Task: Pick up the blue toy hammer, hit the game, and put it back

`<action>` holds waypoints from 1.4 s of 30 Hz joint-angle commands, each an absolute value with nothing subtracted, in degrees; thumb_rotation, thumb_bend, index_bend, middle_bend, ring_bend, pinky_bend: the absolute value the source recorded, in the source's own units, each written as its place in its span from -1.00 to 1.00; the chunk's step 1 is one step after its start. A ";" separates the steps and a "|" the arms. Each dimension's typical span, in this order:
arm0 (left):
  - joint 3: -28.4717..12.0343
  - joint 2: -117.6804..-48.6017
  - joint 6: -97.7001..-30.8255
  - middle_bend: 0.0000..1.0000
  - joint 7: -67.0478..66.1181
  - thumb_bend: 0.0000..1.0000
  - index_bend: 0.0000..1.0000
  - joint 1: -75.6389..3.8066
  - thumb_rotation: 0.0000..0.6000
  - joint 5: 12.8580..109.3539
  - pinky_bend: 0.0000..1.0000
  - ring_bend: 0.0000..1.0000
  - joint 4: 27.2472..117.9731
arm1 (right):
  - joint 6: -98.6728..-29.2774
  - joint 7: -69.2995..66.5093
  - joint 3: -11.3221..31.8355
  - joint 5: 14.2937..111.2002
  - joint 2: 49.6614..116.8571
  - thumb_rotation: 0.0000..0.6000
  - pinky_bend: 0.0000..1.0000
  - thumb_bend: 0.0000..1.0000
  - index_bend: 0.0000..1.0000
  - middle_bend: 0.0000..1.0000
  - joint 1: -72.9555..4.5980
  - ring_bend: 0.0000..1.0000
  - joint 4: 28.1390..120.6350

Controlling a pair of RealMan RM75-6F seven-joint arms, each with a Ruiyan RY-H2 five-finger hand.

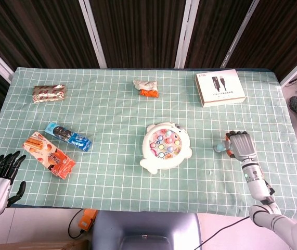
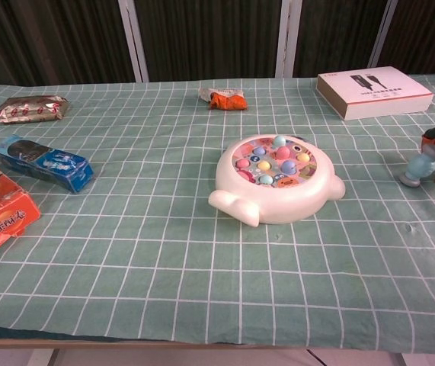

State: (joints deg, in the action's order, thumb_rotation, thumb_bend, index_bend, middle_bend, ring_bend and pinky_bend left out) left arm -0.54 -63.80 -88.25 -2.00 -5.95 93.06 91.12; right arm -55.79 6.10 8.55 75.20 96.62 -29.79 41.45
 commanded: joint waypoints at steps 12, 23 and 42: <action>-0.37 -63.87 -88.48 -1.00 -2.24 -0.03 -0.98 -5.82 1.00 93.30 -0.97 -1.00 91.13 | -57.18 4.78 7.62 76.15 94.91 1.00 0.01 -0.23 0.04 -0.09 -28.42 -0.09 43.31; -0.15 -63.88 -89.30 -1.00 -2.16 -0.03 -0.98 -5.43 1.00 93.89 -0.97 -1.00 90.93 | -68.94 7.50 4.44 80.17 82.85 1.00 -0.18 -0.30 -0.35 -0.47 -21.25 -0.34 64.37; -0.04 -64.25 -87.17 -1.00 -4.97 -0.03 -0.97 -5.94 1.00 92.72 -0.97 -1.00 91.74 | -95.17 21.09 -2.18 87.95 72.41 1.00 -0.86 -0.34 -1.00 -1.00 -2.03 -1.00 89.69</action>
State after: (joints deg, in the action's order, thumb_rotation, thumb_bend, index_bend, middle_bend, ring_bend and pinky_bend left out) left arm -0.09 -64.25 -87.14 -4.97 -5.96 92.66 91.72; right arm -95.20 21.28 -2.21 87.75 72.77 -2.60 90.17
